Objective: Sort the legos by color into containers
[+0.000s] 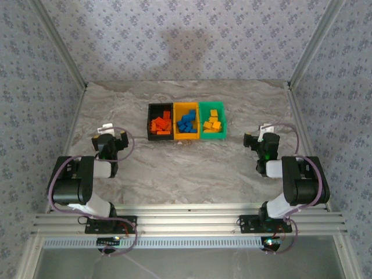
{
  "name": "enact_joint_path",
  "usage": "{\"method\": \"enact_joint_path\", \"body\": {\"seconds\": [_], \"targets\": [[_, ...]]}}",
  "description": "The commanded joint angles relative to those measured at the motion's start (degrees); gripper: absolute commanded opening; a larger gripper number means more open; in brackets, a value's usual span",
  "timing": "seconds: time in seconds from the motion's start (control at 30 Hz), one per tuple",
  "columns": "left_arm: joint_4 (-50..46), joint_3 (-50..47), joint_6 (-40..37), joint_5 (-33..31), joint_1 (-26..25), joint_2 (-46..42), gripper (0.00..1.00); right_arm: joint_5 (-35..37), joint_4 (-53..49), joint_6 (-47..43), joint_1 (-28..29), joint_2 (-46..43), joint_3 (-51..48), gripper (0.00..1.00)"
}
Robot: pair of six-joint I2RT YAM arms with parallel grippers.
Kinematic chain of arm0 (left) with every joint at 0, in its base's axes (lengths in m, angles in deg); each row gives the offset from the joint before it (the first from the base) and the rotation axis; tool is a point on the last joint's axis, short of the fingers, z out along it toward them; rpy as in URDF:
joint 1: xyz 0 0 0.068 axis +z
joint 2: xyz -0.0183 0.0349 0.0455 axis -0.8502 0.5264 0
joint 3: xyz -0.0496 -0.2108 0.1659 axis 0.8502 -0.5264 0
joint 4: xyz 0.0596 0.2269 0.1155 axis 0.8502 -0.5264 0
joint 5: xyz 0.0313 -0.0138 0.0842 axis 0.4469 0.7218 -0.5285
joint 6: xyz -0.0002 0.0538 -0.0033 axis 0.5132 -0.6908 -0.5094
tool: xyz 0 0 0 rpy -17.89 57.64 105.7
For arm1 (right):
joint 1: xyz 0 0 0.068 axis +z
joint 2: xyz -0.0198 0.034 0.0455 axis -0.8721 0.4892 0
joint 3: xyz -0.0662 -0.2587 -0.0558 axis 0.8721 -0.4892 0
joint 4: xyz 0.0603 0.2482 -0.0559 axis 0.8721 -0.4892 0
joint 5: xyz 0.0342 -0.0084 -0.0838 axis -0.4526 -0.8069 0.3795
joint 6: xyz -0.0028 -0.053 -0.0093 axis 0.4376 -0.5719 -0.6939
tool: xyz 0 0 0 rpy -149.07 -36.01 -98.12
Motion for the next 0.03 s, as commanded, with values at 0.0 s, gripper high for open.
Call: {"method": "enact_joint_path", "body": {"seconds": [0.0], "targets": [[0.2, 1.4, -0.2, 1.0, 0.1, -0.2, 1.00, -0.5, 1.5, -0.8, -0.3, -0.1, 0.9, 1.00]]}}
